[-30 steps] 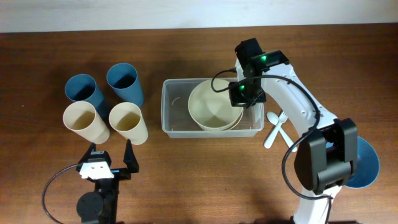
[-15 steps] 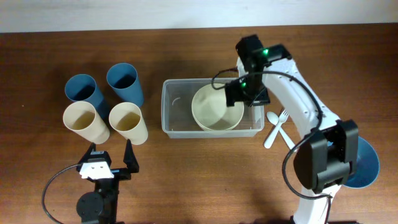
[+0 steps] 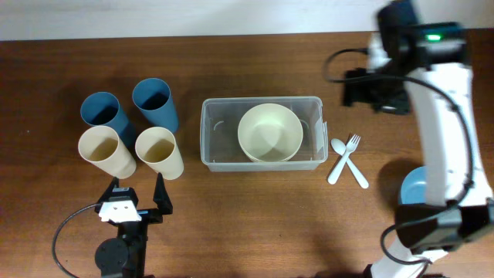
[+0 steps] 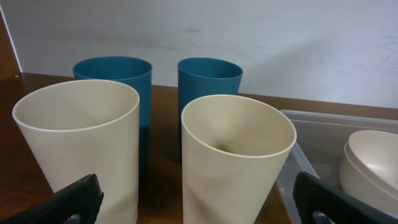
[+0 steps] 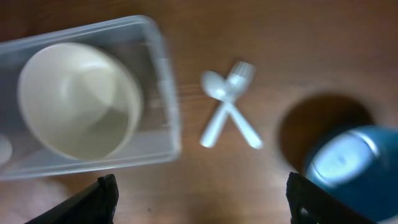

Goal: Pack container
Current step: 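Release the bowl and raise the right gripper away to the right, then lower the right gripper onto the blue bowl rim and grasp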

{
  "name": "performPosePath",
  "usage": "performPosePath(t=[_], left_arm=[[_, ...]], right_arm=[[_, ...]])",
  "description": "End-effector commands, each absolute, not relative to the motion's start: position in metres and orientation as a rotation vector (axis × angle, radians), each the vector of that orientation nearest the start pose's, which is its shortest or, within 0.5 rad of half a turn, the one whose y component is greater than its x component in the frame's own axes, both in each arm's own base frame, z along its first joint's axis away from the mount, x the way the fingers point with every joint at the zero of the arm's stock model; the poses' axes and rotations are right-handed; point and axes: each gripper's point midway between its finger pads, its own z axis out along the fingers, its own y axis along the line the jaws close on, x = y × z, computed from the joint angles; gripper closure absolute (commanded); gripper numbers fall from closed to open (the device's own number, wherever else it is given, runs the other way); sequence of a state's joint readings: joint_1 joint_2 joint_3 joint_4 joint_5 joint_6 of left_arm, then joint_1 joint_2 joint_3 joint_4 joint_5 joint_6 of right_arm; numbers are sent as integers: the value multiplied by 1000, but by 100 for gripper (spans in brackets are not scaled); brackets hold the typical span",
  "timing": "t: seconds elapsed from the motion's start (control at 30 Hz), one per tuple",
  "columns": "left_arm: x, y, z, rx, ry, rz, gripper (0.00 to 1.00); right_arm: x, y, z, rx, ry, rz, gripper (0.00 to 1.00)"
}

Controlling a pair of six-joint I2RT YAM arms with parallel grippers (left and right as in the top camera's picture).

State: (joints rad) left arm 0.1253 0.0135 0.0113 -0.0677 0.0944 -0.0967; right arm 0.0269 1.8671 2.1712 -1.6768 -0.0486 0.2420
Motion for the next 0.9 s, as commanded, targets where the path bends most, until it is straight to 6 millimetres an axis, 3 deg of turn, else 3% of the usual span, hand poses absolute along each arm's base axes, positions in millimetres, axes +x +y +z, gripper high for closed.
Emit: performPosePath(t=[0.0, 0.23, 0.47, 0.7, 0.77, 0.87], left_arm=[[245, 13, 159, -89, 1638, -51, 0], [245, 13, 159, -89, 1638, -51, 0], [245, 13, 159, -89, 1638, -51, 0], [245, 13, 159, -89, 1638, -51, 0], [245, 13, 159, -89, 1638, -51, 0], [245, 13, 159, -89, 1638, -51, 0]], right_arm=[[351, -24, 268, 508, 2882, 65, 20], [322, -73, 270, 797, 2824, 104, 21], [261, -112, 262, 1048, 2743, 60, 20], [204, -148, 212, 1487, 2538, 44, 20], [182, -156, 178, 1625, 2497, 59, 20], [161, -160, 145, 1767, 2472, 72, 20]])
